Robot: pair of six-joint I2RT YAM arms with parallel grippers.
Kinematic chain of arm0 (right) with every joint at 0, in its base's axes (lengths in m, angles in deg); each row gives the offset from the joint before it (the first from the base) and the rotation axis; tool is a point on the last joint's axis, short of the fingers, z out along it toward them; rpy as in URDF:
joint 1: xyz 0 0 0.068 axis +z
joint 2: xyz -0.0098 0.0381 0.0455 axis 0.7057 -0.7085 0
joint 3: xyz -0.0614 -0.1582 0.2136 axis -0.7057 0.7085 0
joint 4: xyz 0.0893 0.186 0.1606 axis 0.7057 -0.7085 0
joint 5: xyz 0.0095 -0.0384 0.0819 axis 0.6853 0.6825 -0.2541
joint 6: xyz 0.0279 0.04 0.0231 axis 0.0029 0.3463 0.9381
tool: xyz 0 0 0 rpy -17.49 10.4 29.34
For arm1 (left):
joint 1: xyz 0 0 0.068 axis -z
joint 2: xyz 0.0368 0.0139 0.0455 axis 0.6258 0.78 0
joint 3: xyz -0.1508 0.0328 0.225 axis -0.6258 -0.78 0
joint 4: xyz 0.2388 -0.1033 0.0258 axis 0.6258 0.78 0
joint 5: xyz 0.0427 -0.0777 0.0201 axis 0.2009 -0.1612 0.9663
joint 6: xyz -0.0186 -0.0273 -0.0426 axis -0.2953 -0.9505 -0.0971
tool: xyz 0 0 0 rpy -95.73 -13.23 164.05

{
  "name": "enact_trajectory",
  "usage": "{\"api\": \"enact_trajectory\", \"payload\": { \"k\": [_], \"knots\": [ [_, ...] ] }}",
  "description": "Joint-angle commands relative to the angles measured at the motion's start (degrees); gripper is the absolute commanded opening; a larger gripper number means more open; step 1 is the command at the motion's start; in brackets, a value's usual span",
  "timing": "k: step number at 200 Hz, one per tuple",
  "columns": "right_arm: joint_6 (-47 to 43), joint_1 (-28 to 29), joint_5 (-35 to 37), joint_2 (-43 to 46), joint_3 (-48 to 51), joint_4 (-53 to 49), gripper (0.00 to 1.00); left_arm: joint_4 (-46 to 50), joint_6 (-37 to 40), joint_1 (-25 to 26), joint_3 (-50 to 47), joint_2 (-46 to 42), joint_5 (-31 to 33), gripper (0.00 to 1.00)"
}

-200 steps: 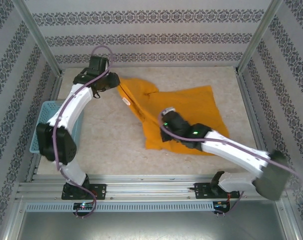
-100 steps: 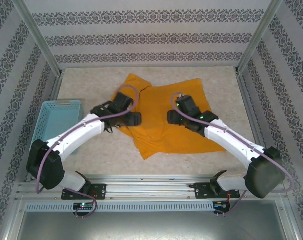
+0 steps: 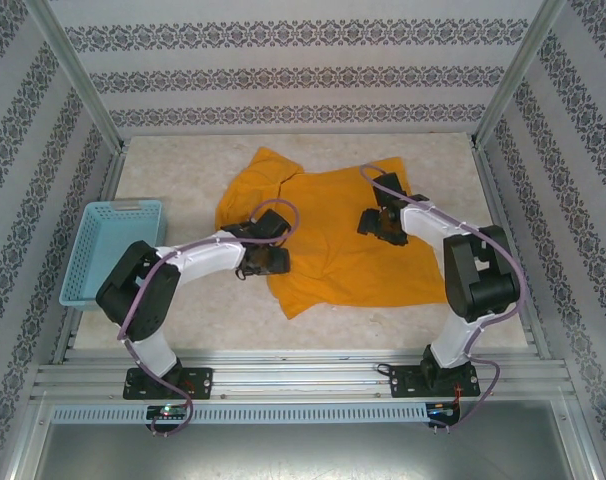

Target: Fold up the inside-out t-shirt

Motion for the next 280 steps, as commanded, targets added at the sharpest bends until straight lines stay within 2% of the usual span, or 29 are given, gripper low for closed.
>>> {"api": "enact_trajectory", "payload": {
  "k": [1, 14, 50, 70, 97, 119, 129, 143, 156, 169, 188, 208, 226, 244, 264, 280],
  "knots": [
    [4.2, 2.3, -0.5, 0.3, 4.2, 0.9, 0.79, 0.3, 3.2, -4.5, 4.7, 2.7, 1.3, 0.65],
    [5.3, 5.5, 1.7, 2.9, 6.8, 0.8, 0.8, 1.7, 5.1, -6.9, 7.4, 4.7, 1.5, 0.63],
    [11.9, 13.8, -0.2, 9.9, 14.7, 3.0, 0.81, 1.9, 8.6, -11.9, 15.0, 10.0, -0.8, 0.6],
    [16.3, 20.0, -2.1, 10.1, 16.4, 4.3, 0.81, 2.9, 10.1, -12.2, 22.5, 14.5, -2.6, 0.59],
    [21.1, 28.4, -5.2, 9.5, 15.5, 8.6, 0.81, 5.8, 10.3, -11.9, 35.1, 22.2, -9.1, 0.6],
    [20.4, 31.7, -5.6, 9.8, 10.7, 7.2, 0.81, 9.0, 9.4, -11.8, 41.5, 24.4, -12.2, 0.62],
    [18.6, 31.5, -3.9, 11.6, 9.0, 5.1, 0.81, 9.8, 9.8, -11.5, 41.0, 22.6, -10.7, 0.63],
    [15.6, 29.9, 0.5, 14.8, 7.5, 1.3, 0.84, 11.2, 10.9, -10.7, 37.8, 17.4, -5.1, 0.66],
    [12.6, 26.0, 3.8, 17.1, 7.2, -0.8, 0.85, 11.5, 10.8, -9.7, 32.6, 11.5, -0.3, 0.68],
    [9.6, 20.3, 3.3, 17.6, 6.6, -1.4, 0.85, 9.0, 9.3, -9.3, 25.0, 5.3, 0.4, 0.69],
    [4.9, 12.6, 2.3, 14.3, 3.4, -1.2, 0.85, 5.4, 5.9, -8.6, 14.1, -2.3, 0.4, 0.68],
    [1.3, 6.2, 1.9, 6.1, -4.1, -2.8, 0.85, 1.6, 2.6, -6.9, 5.7, -6.9, 0.0, 0.68],
    [0.3, 2.5, 0.9, -1.5, -10.9, -5.2, 0.85, -2.4, 0.1, -5.0, 0.6, -7.8, -1.4, 0.67],
    [0.8, 1.5, 0.8, -6.3, -14.3, -6.5, 0.85, -3.6, -0.8, -4.2, -0.7, -5.2, -2.9, 0.67],
    [2.7, 1.7, -0.6, -8.4, -13.6, -6.5, 0.85, -3.7, 0.4, -4.4, 0.7, -1.5, -2.7, 0.62],
    [3.8, 2.1, -2.1, -8.0, -10.4, -5.3, 0.81, -2.8, 2.1, -5.8, 3.5, 2.2, -1.9, 0.57]
  ]
}}
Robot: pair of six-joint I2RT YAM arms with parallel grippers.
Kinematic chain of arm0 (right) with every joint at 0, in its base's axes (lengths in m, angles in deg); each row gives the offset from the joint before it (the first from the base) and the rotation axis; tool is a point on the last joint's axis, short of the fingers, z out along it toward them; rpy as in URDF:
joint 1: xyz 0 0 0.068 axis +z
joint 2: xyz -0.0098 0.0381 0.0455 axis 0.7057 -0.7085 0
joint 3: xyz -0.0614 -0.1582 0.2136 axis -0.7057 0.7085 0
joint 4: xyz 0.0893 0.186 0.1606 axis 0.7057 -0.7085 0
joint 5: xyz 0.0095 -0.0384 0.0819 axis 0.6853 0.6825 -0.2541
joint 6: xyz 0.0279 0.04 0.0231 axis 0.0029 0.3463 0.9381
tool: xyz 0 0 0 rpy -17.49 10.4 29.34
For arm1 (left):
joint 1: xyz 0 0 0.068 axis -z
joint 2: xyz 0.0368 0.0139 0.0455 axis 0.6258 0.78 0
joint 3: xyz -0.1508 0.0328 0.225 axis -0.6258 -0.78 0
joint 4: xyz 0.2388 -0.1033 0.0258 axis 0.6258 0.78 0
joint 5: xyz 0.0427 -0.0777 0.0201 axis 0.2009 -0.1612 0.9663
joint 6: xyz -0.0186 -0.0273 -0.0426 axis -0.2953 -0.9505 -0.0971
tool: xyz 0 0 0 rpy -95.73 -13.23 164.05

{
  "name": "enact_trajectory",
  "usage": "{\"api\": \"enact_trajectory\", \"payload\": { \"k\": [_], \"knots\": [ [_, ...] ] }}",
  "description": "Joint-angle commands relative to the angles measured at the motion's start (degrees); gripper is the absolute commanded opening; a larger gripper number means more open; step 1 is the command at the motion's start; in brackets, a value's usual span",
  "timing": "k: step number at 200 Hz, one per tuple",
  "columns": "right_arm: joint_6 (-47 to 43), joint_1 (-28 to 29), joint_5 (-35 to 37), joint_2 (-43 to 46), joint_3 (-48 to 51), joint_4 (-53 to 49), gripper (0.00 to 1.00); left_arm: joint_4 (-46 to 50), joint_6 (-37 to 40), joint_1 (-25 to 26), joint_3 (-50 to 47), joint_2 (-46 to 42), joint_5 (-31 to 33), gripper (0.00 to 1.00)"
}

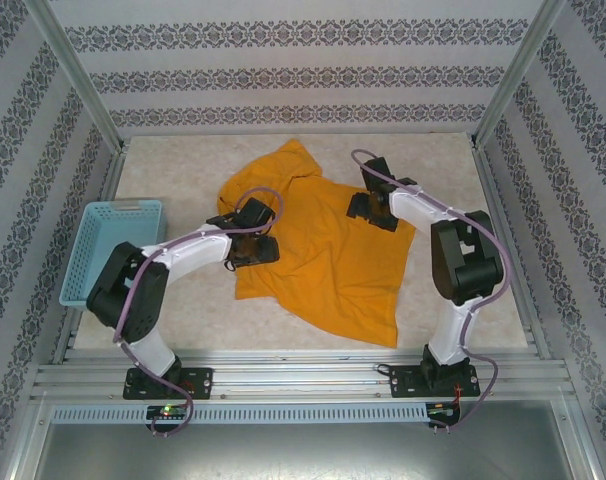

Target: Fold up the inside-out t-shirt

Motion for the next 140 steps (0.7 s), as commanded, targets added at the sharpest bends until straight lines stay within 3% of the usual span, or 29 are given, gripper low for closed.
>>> {"api": "enact_trajectory", "payload": {
  "k": [1, 53, 96, 122, 140],
  "knots": [
    [0.9, 0.9, -2.5, 0.3, 2.6, -2.0, 0.81, -2.2, 0.7, -1.5, 3.8, 3.9, 0.6, 0.57],
    [5.2, 5.2, -7.0, 7.8, 17.5, 4.4, 0.68, 1.7, 7.7, -7.4, 19.7, 18.1, 1.6, 0.48],
    [14.6, 18.0, -7.7, 12.9, 26.2, 10.2, 0.65, 4.6, 10.4, -7.8, 37.8, 29.5, -2.5, 0.51],
    [17.2, 25.2, -8.0, 14.4, 24.8, 11.9, 0.65, 7.6, 10.9, -7.0, 49.0, 35.2, -6.8, 0.53],
    [14.6, 25.4, -3.8, 16.7, 21.6, 6.6, 0.67, 11.4, 12.7, -4.8, 53.6, 35.3, -6.4, 0.57]
  ]
}}
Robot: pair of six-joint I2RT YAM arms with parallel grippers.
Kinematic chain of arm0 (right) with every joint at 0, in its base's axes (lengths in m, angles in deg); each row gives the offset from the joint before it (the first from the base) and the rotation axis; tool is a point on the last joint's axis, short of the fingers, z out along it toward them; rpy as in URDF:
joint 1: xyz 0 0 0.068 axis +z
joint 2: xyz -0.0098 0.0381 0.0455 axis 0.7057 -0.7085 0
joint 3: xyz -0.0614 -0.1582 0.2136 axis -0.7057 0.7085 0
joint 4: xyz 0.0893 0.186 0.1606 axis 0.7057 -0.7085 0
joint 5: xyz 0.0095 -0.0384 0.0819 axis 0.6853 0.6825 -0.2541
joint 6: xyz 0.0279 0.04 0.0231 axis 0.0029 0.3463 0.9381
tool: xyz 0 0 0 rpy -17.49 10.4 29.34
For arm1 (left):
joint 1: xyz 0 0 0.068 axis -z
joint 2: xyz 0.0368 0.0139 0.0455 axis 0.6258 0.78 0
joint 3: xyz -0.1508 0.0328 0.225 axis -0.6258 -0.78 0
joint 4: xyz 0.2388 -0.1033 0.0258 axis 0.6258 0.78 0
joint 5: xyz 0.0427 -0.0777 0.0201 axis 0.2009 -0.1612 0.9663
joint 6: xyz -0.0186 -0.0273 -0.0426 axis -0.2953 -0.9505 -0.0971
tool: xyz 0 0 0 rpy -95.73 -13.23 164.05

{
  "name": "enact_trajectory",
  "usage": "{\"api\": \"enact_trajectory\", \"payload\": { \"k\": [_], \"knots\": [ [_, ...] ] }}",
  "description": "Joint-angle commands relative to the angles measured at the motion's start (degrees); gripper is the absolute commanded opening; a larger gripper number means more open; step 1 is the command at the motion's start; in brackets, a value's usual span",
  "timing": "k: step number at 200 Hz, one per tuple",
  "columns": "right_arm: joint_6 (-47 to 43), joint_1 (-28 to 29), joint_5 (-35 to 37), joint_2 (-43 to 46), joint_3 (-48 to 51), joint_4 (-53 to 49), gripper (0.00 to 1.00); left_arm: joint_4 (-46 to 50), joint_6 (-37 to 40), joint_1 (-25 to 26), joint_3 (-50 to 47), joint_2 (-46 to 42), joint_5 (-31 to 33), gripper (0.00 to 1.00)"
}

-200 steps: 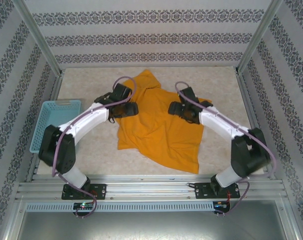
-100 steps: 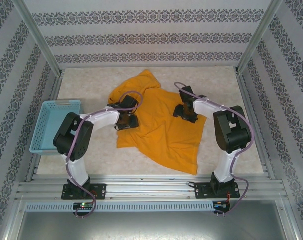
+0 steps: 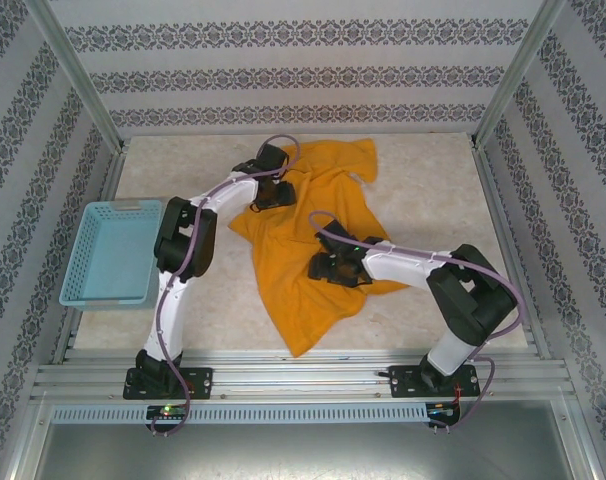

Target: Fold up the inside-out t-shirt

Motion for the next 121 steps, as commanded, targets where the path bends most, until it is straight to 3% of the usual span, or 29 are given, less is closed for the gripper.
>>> {"api": "enact_trajectory", "payload": {
  "k": [1, 23, 50, 82, 121],
  "knots": [
    [0.7, 0.3, 2.9, 3.0, -3.0, -5.3, 0.67, 7.3, 3.7, 2.8, 6.0, 0.0, -2.1, 0.57],
    [-3.7, -4.1, 8.0, 7.6, -3.1, -8.8, 0.7, 8.1, 4.9, 4.6, 0.8, -6.9, 3.6, 0.68],
    [-8.6, -11.9, 6.7, 9.4, -3.3, -9.9, 0.7, 5.2, 1.6, 2.0, -13.8, -18.9, 9.0, 0.72],
    [-12.1, -15.6, 5.5, 6.5, -5.3, -10.3, 0.7, 0.3, -1.2, -5.3, -28.1, -27.7, 8.5, 0.66],
    [-13.2, -16.2, 5.3, 3.4, -6.8, -9.6, 0.7, 0.1, -0.6, -9.8, -30.3, -25.0, 6.7, 0.58]
  ]
}}
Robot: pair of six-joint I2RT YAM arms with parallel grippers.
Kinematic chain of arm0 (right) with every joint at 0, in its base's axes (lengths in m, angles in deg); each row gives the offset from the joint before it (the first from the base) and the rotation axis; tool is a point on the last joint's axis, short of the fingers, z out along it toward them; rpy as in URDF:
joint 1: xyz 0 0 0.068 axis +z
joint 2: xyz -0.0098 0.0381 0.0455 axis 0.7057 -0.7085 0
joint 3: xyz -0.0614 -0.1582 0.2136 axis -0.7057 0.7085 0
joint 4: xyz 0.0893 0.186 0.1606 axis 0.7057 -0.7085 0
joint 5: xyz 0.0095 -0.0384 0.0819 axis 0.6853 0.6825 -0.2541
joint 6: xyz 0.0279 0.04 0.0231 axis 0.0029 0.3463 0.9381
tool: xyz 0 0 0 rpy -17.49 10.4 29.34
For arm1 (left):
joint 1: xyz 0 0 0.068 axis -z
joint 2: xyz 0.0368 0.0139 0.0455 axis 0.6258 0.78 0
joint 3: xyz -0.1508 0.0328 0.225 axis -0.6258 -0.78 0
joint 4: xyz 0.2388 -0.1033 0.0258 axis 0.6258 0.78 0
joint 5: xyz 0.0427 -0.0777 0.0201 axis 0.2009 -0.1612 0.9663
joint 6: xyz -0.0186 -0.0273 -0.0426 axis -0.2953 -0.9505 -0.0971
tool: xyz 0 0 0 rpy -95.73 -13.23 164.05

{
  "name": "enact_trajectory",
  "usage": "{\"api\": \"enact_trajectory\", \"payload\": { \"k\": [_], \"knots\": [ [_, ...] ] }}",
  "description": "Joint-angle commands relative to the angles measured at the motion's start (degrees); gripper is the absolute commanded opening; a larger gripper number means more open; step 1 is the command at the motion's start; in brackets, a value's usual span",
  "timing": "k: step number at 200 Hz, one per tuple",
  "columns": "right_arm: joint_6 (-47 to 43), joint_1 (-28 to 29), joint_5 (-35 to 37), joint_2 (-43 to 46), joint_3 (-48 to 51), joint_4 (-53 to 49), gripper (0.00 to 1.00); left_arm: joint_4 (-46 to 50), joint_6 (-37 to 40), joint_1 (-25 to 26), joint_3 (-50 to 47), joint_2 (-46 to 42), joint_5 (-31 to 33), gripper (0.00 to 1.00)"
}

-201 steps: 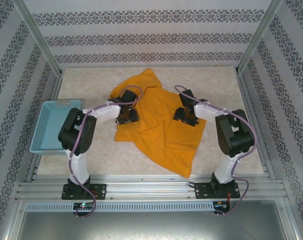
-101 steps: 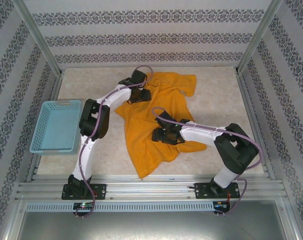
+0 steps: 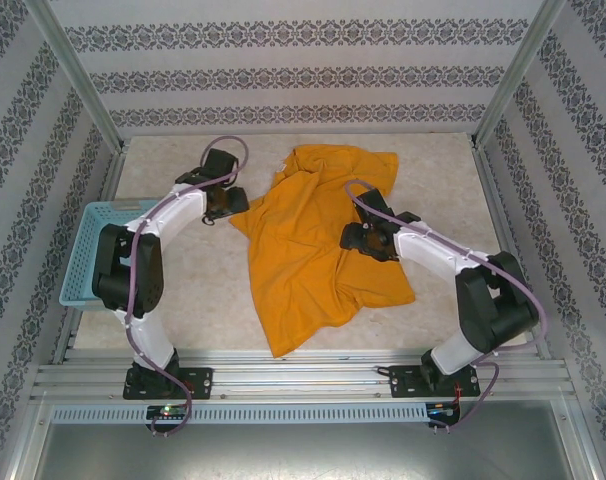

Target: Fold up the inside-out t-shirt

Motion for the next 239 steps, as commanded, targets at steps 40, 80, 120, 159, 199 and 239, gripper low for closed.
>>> {"api": "enact_trajectory", "payload": {
  "k": [40, 80, 120, 159, 199, 239],
  "knots": [
    [-3.2, -0.6, 0.7, -3.4, -1.7, -0.5, 0.7, -4.4, -0.2, -1.3, -0.6, 7.8, -4.3, 0.51],
    [-4.2, -3.5, 0.8, -6.3, -0.3, -0.4, 0.71, -5.3, 0.9, -1.3, 1.3, 11.6, -5.5, 0.45],
    [-3.0, -3.2, -0.1, -6.7, 1.6, -0.1, 0.7, -3.0, 2.2, -1.8, 5.2, 15.2, -3.3, 0.25],
    [-1.2, -3.1, 1.1, -4.3, 6.2, 0.6, 0.69, -2.1, 1.7, -4.7, 7.4, 13.9, -3.3, 0.02],
    [1.6, -3.0, 0.5, -2.3, 9.4, 1.6, 0.67, -1.9, 1.5, -9.2, 9.3, 9.2, -3.5, 0.0],
    [6.3, -2.9, 0.0, -0.7, 12.5, 2.1, 0.62, -0.2, 0.6, -13.9, 13.7, 8.0, -4.0, 0.0]
  ]
}}
